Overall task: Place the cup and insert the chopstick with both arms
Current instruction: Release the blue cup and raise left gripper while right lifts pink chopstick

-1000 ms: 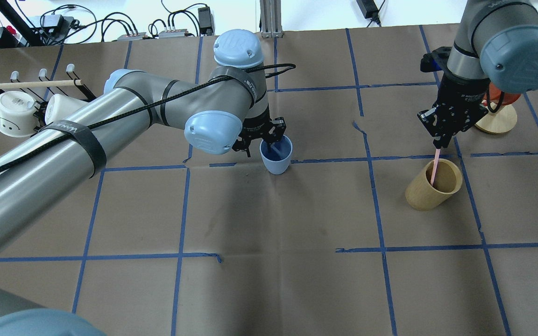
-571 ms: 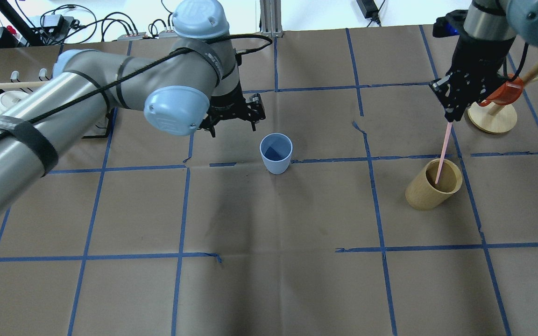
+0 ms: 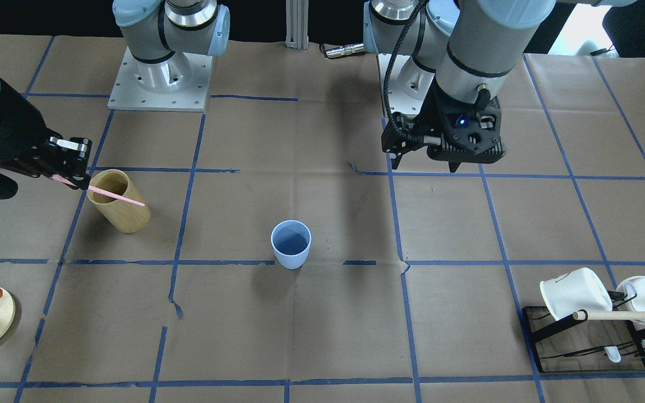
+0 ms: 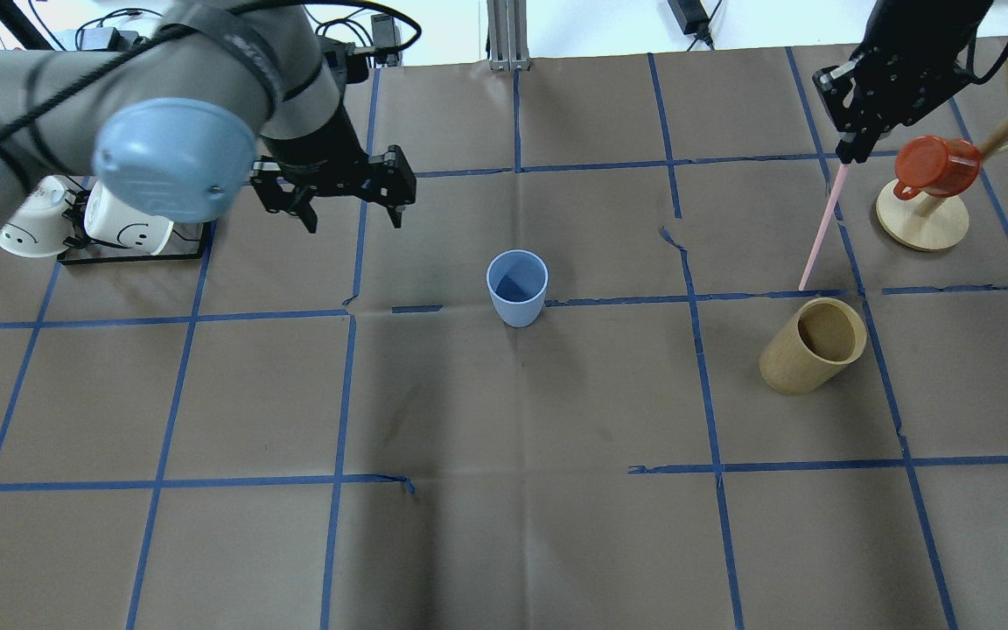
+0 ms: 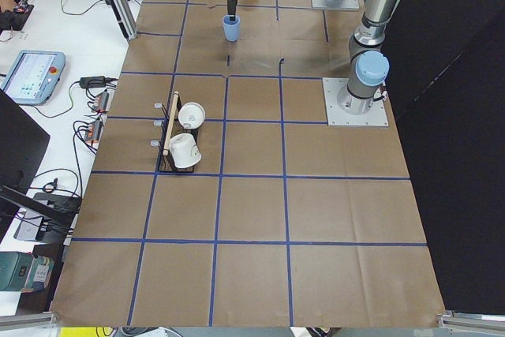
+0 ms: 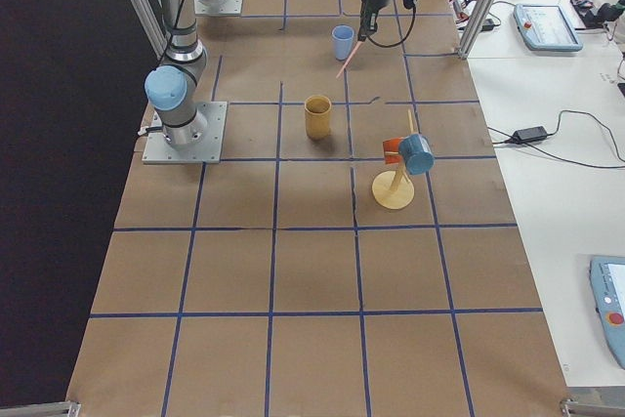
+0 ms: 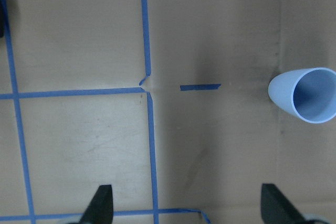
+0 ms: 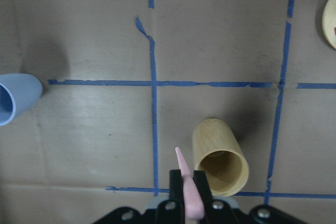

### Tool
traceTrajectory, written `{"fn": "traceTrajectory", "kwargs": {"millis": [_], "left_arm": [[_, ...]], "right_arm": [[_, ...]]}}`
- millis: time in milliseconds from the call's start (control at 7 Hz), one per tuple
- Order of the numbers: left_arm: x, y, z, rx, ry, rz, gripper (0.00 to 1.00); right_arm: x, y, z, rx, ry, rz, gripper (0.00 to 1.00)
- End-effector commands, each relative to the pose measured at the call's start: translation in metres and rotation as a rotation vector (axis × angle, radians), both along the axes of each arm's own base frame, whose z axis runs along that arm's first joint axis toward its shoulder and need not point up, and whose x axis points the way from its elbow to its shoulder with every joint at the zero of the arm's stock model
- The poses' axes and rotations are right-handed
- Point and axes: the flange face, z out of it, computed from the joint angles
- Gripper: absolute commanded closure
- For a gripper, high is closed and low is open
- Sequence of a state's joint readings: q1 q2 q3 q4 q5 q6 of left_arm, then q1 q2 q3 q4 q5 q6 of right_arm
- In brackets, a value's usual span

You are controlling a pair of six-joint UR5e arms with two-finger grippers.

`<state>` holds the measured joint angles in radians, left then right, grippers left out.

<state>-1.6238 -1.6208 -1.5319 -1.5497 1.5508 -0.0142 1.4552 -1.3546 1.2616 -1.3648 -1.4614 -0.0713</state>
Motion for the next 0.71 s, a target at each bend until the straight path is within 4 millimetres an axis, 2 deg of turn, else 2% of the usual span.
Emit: {"fn": "traceTrajectory", "kwargs": {"millis": [0, 143, 286, 429, 571], "left_arm": [[0.007, 0.016, 0.037, 0.018, -0.012, -0.009, 0.01], [0.007, 0.021, 0.045, 0.002, -0.011, -0.009, 0.0], [0.011, 0.031, 0.049, -0.003, -0.012, -0.003, 0.0], [0.014, 0.03, 0.049, -0.002, -0.012, 0.005, 0.0], [0.015, 0.03, 0.05, -0.005, -0.012, 0.007, 0.0]], "right_arm": [[0.062, 0.004, 0.007, -0.033, -0.018, -0.088, 0.93], [0.099, 0.0, 0.004, -0.056, -0.07, -0.143, 0.93], [0.12, -0.007, -0.009, -0.052, -0.087, -0.162, 0.93], [0.152, -0.007, -0.015, -0.079, -0.094, -0.16, 0.94], [0.188, -0.007, -0.03, -0.089, -0.098, -0.184, 0.94]]}}
